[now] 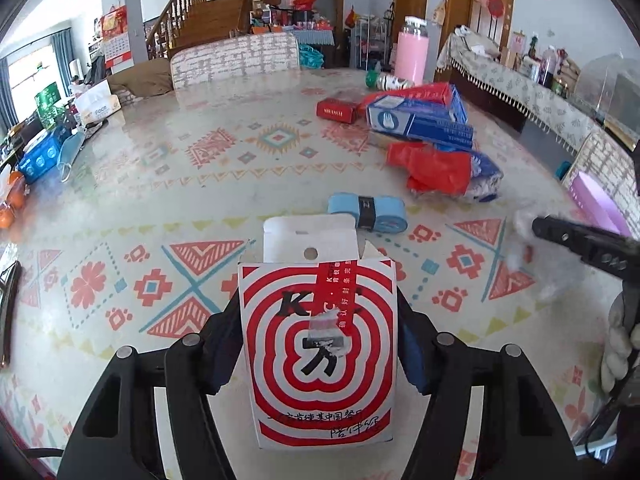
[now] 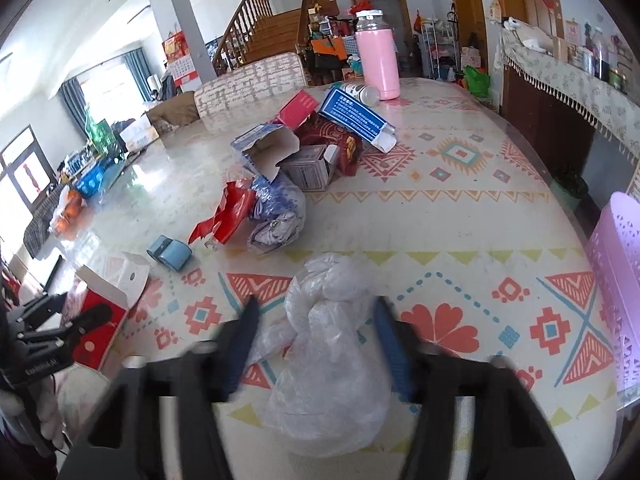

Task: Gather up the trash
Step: 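Lift both held items and carry them toward the lilac basket, then open left tool over the basket while right tool drops the plastic bag in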

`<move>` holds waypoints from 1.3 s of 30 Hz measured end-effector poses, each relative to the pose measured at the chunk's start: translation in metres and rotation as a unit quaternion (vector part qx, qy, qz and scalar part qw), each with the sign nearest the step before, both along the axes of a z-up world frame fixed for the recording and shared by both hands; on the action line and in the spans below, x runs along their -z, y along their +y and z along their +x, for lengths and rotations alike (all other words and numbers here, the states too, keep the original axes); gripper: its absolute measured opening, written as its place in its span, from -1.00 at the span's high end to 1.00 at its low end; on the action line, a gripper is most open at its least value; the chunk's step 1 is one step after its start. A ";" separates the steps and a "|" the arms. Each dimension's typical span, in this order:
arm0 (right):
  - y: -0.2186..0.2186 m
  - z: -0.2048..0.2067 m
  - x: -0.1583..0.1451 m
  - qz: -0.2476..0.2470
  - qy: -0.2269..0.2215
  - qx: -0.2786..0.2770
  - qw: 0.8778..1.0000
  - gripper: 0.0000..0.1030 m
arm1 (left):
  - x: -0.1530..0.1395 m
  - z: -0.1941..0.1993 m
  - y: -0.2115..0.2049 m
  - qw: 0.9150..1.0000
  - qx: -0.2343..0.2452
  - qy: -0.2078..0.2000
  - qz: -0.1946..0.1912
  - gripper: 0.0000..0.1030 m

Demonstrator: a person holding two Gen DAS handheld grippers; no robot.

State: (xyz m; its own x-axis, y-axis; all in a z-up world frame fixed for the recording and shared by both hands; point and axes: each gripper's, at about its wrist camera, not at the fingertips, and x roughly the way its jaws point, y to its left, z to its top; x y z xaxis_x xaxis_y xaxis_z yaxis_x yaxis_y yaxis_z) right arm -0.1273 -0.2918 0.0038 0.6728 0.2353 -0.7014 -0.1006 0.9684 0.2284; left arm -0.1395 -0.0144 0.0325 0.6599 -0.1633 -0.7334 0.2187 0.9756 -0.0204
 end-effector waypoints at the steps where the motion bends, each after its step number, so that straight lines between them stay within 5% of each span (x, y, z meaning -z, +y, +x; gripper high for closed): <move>1: 0.000 0.000 0.001 0.003 0.003 -0.002 1.000 0.59 | -0.003 -0.002 0.001 1.000 0.000 -0.003 -0.003 -0.25; 11: -0.008 -0.022 -0.030 0.017 -0.042 0.005 0.999 0.73 | -0.047 -0.015 -0.003 0.998 -0.008 -0.055 -0.010 -0.25; 24: -0.067 -0.063 -0.076 0.023 -0.098 0.071 0.992 0.73 | -0.093 -0.014 -0.071 0.991 0.084 -0.101 -0.035 -0.25; 39: -0.196 -0.093 -0.089 0.025 -0.112 0.203 0.972 0.73 | -0.111 0.029 -0.203 0.974 0.200 -0.065 -0.086 -0.25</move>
State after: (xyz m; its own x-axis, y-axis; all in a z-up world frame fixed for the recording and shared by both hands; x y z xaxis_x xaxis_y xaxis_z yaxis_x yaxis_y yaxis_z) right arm -0.2206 -0.4879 0.0932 0.8518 -0.0513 -0.5214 0.2348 0.9271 0.2923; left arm -0.1102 -0.2174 0.1436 0.6030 -0.5399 -0.5873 0.5922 0.7962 -0.1240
